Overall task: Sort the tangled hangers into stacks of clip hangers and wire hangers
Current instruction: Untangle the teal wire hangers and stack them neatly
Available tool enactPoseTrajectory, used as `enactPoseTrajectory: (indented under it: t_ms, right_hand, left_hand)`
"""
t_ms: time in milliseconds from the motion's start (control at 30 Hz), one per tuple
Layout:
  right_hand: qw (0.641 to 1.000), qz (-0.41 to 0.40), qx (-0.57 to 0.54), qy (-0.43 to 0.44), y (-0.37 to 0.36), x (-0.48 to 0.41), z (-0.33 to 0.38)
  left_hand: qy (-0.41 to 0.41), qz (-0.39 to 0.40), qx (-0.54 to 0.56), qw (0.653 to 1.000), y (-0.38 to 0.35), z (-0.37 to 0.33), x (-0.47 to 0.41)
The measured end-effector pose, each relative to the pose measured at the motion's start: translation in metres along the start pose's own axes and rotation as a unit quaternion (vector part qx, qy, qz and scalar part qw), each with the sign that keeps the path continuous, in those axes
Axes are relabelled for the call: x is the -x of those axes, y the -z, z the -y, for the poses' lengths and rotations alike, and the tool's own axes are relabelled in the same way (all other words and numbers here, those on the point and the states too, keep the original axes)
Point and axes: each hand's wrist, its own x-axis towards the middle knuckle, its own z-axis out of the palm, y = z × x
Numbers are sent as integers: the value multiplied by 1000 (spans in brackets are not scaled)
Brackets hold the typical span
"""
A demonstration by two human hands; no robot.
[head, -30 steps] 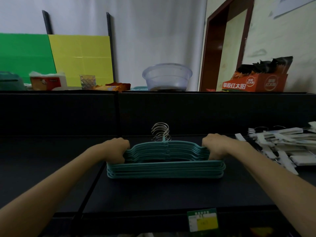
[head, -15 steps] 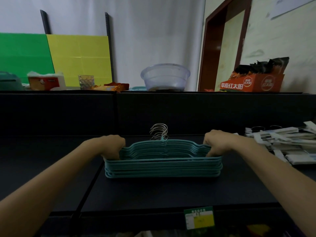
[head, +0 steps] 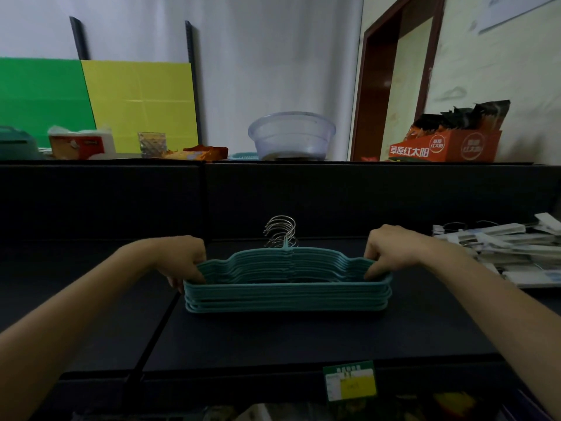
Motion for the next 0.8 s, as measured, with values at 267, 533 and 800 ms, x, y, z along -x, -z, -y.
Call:
enactPoseTrajectory:
  t_ms: [267,533,800]
  right_hand:
    - [961,-8,-275,-20,-17,15,-22]
    - [649,-107,-750,-64,-83,15,12]
    - [618,-183,-761,-77,-88,7,23]
  left_hand:
    - [-56,9,353,934,-26,16,9]
    - [13,-217,750,625,-80,-20,5]
    - [25,-292,740,605,-82,-29,0]
